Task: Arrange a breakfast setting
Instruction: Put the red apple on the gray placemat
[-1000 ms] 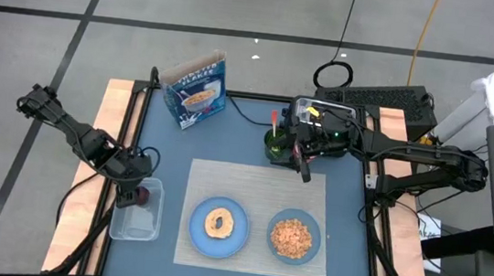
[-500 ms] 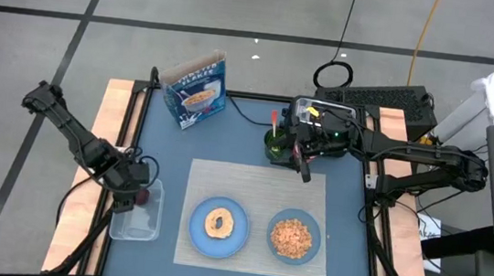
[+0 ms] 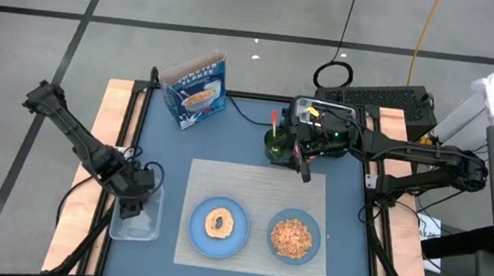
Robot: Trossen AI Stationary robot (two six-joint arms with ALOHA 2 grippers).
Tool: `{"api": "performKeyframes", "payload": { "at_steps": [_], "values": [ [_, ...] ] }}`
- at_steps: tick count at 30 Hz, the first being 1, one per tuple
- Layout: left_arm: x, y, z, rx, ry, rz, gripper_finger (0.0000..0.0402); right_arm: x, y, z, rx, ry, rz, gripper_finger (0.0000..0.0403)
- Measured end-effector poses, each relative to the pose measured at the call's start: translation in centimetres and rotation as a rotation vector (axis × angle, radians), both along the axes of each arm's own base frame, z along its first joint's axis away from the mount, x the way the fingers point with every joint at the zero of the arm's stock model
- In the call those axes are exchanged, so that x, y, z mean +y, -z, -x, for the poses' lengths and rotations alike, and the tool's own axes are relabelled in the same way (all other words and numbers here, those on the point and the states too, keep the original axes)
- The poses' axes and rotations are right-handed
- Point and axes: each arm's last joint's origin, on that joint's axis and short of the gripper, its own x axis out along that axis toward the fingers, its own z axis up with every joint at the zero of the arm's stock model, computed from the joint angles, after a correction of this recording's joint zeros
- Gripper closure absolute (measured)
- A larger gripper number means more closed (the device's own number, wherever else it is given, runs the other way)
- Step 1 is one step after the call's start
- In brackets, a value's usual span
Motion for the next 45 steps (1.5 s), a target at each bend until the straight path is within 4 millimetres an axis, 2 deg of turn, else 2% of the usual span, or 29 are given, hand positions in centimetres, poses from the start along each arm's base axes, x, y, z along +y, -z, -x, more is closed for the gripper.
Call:
{"api": "performKeyframes", "payload": {
  "at_steps": [4,11,18,26,37,45],
  "values": [
    [0.1,1.4,0.4,0.051,-0.010,0.009,0.0041,0.0,0.0,0.0,0.000,0.000,0.000,0.0156],
    [0.1,2.4,0.3,0.040,-0.008,0.017,0.0041,0.0,0.0,0.0,0.000,0.000,0.000,0.0156],
    [0.1,2.3,0.2,0.038,-0.042,0.033,0.0041,0.0,0.0,0.0,0.001,0.000,0.000,0.0156],
    [0.0,0.6,0.3,0.058,-0.030,0.035,0.0041,0.0,0.0,0.0,0.001,0.000,0.000,0.0156],
    [0.4,0.7,0.3,0.023,-0.057,-0.048,0.0041,0.0,0.0,0.0,0.001,0.000,0.000,0.0156],
    [0.3,0.6,0.2,0.003,0.010,-0.062,0.0041,0.0,0.0,0.0,0.000,0.000,0.000,0.0156]
  ]
}}
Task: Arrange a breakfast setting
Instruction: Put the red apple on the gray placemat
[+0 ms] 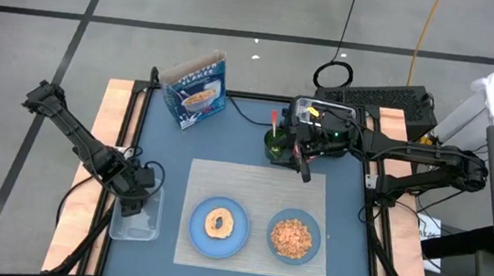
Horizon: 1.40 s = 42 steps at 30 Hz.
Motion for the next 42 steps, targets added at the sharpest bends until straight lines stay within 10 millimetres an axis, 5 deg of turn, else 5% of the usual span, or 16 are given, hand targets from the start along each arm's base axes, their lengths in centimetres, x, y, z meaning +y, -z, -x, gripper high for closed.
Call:
{"api": "performKeyframes", "payload": {
  "at_steps": [22,42],
  "values": [
    [-1.8,4.0,-2.2,0.265,0.102,-0.184,0.0041,0.0,0.0,0.0,0.000,0.000,0.000,0.0156],
    [-2.0,4.2,-2.4,0.262,0.096,-0.171,0.0045,0.0,0.0,0.0,0.000,0.000,0.000,0.0156]
  ]
}}
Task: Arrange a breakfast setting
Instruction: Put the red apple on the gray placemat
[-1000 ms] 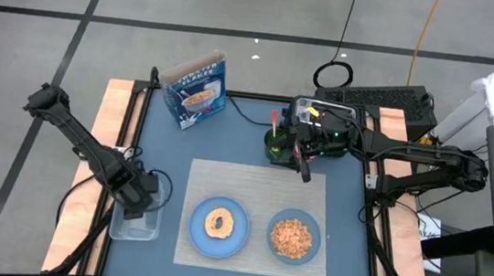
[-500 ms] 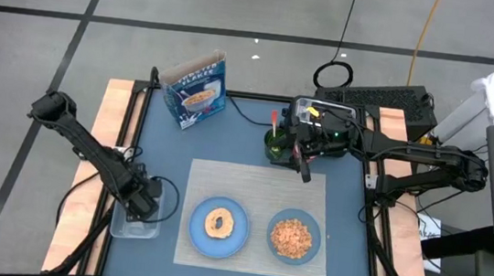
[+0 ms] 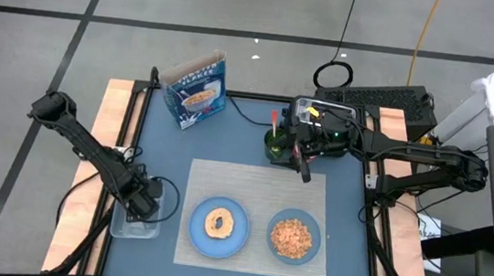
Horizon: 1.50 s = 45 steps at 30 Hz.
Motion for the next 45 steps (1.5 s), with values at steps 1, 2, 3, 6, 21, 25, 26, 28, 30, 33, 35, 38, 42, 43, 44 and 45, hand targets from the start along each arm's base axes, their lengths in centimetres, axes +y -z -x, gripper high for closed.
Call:
{"api": "performKeyframes", "payload": {
  "at_steps": [1,2,3,6,21,25,26,28,30,33,35,38,42,43,44,45],
  "values": [
    [0.0,0.0,0.0,0.000,0.000,0.000,0.0051,0.0,0.0,0.0,0.000,0.000,0.000,0.0156],
    [0.0,0.0,0.0,0.000,0.000,0.000,0.0059,0.0,0.0,0.0,0.000,0.000,0.000,0.0156],
    [0.0,0.0,0.0,0.000,-0.003,0.000,0.0069,0.0,0.0,0.0,0.000,0.000,0.000,0.0156],
    [0.0,0.0,0.0,0.000,-0.021,-0.001,0.0107,0.0,0.0,0.0,0.000,0.000,0.000,0.0156],
    [0.1,-1.0,0.2,-0.024,-0.036,0.045,0.0157,0.0,0.0,0.0,0.000,0.000,0.000,0.0156],
    [-0.2,-3.0,0.1,-0.040,-0.036,0.109,0.0157,0.0,0.0,0.0,0.000,0.000,0.000,0.0156],
    [-0.3,-3.7,0.0,-0.051,-0.036,0.124,0.0157,0.0,0.0,0.0,0.000,0.000,0.000,0.0156],
    [-0.5,-5.3,-0.2,-0.086,-0.033,0.162,0.0158,0.0,0.0,0.0,0.000,0.000,0.000,0.0156],
    [-0.6,-6.8,-0.4,-0.126,-0.031,0.196,0.0155,0.0,0.0,0.0,0.000,0.000,0.000,0.0156],
    [-0.8,-9.1,-0.8,-0.203,-0.029,0.238,0.0145,0.0,0.0,0.0,0.000,0.000,0.000,0.0156],
    [-0.9,-10.3,-1.1,-0.263,-0.034,0.239,0.0142,0.0,0.0,0.0,0.000,0.000,0.001,0.0156],
    [-0.9,-11.7,-1.9,-0.383,-0.055,0.229,0.0140,0.0,0.0,0.0,-0.007,-0.008,0.031,0.0156],
    [-1.1,-12.7,-3.6,-0.597,-0.075,0.220,0.0138,0.0,0.0,0.0,-0.014,-0.016,0.063,0.0156],
    [-1.1,-13.0,-4.0,-0.655,-0.072,0.211,0.0138,0.0,0.0,0.0,-0.015,-0.016,0.064,0.0156],
    [-1.1,-13.2,-4.5,-0.714,-0.069,0.201,0.0138,0.0,0.0,0.0,-0.015,-0.016,0.064,0.0156],
    [-1.1,-13.5,-5.0,-0.774,-0.067,0.187,0.0137,0.0,0.0,0.0,-0.015,-0.016,0.064,0.0156]
  ]
}}
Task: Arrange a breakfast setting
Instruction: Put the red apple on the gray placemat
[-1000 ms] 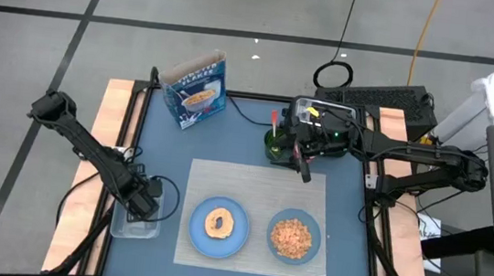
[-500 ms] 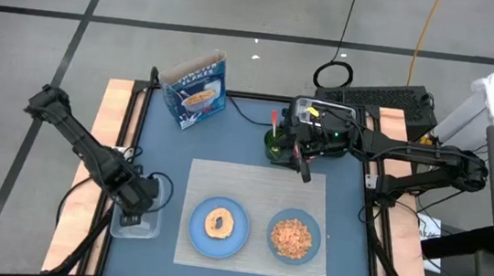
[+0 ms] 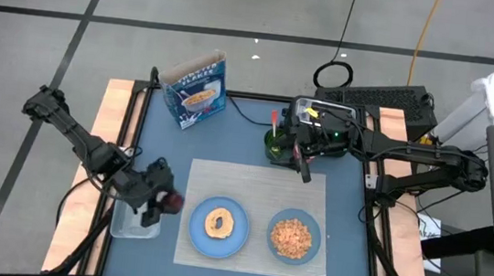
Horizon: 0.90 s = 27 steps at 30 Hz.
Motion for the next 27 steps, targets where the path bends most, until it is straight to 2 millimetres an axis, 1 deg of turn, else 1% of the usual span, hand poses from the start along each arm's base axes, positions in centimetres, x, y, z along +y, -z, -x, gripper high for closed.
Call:
{"api": "performKeyframes", "payload": {
  "at_steps": [4,7,14,20,24,27],
  "values": [
    [0.2,-0.8,-2.0,-0.188,-0.036,-0.077,0.0136,0.0,0.0,0.0,0.000,0.000,0.000,0.0156],
    [0.3,-0.9,-3.6,-0.270,-0.050,-0.121,0.0136,0.0,0.0,0.0,0.000,0.000,0.000,0.0156],
    [0.9,0.5,-8.1,-0.344,-0.118,-0.145,0.0136,0.0,0.0,0.0,0.000,0.000,0.000,0.0156],
    [1.7,1.6,-11.9,-0.467,-0.162,-0.165,0.0135,0.0,0.0,0.0,0.000,0.000,0.000,0.0156],
    [2.3,1.4,-13.6,-0.581,-0.209,-0.134,0.0135,0.0,0.0,0.0,0.000,0.000,0.000,0.0156],
    [2.8,1.0,-14.0,-0.642,-0.210,-0.160,0.0135,0.0,0.0,0.0,0.000,0.000,0.000,0.0156]
  ]
}}
